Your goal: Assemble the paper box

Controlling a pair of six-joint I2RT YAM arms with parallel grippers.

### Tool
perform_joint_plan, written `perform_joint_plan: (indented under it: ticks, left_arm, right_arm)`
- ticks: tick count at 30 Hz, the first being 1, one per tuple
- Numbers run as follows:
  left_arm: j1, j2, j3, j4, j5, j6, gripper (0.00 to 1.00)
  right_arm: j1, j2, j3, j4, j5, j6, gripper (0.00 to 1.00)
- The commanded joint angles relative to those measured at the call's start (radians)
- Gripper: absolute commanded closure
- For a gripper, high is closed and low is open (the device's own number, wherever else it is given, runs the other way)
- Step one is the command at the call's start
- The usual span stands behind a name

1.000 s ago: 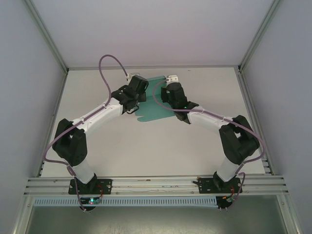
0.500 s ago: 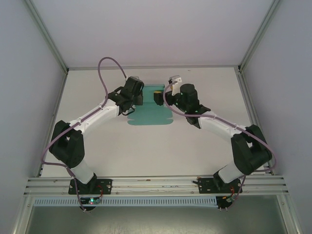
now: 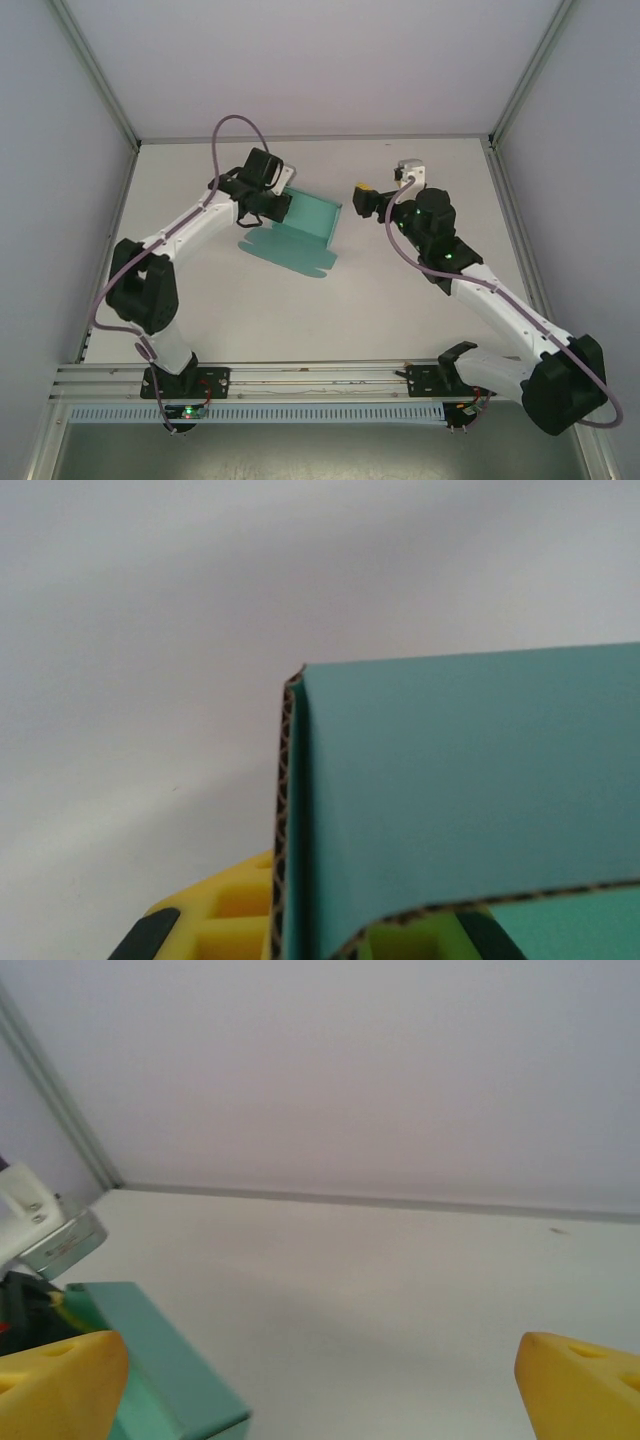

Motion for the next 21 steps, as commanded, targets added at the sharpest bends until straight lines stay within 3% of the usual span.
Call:
perform_joint_plan:
  ticks: [1, 8, 13, 17, 19, 21]
  left_arm:
    - [-0.041, 0.086, 0.063, -0.269, 0.05, 0.292, 1.0]
    - [-0.172, 0.325, 0.273, -0.449, -0.244, 0.441, 1.0]
    - [-0.207, 0.483, 0.417, -0.478, -0.349, 0.504, 1.0]
    - [-0.207, 0.525, 0.533, -0.526, -0.337, 0.52, 0.63]
    - [-0.207, 0.517, 0.564, -0.535, -0.321, 0.539, 0.5]
    - [-0.209, 0.509, 0.591, -0.552, -0.305, 0.557, 0.45]
  right_arm:
    - [-0.04, -0.044, -0.035, -0.163, 0.079, 0.031, 0.02]
    - [-0.125, -0.099, -0.102, -0.229, 0.033, 0.083, 0.01]
    - [-0.156, -0.103, -0.139, -0.228, 0.01, 0.092, 0.02]
    - [-0.175, -0.092, -0.148, -0.228, -0.021, 0.087, 0.02]
    - [-0.178, -0.088, -0.149, -0.227, -0.035, 0.082, 0.02]
    - [-0.182, -0.084, -0.149, -0.224, -0.046, 0.074, 0.02]
